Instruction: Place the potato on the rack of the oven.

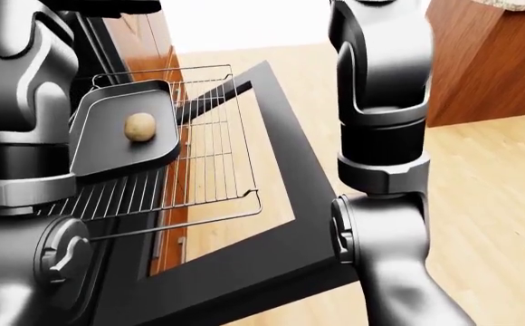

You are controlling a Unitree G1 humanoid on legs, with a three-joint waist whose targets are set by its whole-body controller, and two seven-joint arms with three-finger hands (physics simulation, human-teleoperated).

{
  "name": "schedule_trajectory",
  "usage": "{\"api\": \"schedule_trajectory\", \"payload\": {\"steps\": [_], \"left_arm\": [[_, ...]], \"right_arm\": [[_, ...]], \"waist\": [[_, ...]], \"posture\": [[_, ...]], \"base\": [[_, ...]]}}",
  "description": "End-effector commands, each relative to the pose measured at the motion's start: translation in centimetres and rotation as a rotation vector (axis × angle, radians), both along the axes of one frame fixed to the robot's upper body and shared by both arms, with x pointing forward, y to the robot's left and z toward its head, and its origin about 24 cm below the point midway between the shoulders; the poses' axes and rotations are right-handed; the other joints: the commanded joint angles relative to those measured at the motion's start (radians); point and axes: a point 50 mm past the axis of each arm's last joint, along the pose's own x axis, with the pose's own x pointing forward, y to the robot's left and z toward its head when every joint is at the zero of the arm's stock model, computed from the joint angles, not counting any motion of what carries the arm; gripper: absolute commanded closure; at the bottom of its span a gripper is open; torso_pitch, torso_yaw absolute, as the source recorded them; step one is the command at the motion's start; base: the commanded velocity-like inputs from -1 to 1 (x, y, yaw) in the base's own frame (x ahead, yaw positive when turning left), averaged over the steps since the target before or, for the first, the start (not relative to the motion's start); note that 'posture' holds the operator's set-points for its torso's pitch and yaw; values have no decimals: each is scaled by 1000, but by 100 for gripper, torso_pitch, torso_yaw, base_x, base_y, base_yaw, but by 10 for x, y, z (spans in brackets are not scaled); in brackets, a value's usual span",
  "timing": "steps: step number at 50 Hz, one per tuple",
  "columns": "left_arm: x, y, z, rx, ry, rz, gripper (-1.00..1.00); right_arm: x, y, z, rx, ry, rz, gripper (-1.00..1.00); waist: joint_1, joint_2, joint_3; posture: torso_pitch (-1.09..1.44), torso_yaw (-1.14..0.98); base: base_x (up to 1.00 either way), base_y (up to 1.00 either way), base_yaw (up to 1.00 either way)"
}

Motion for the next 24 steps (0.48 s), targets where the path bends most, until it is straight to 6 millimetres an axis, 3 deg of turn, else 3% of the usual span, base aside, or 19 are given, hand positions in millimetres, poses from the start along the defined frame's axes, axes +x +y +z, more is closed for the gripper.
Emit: {"api": "schedule_trajectory", "payload": {"steps": [1, 24], "left_arm": [[-15, -2, 25, -6, -129, -9, -100], [-33, 3, 34, -51, -310, -7, -100]], "right_arm": [[-14, -1, 21, 7, -117, 5, -100], [-42, -1, 37, -77, -369, -21, -100]], "waist": [[0, 1, -32], [-1, 2, -27]], "posture": [[0, 0], [0, 0]], "base": [[0, 0, 0], [0, 0, 0]]}}
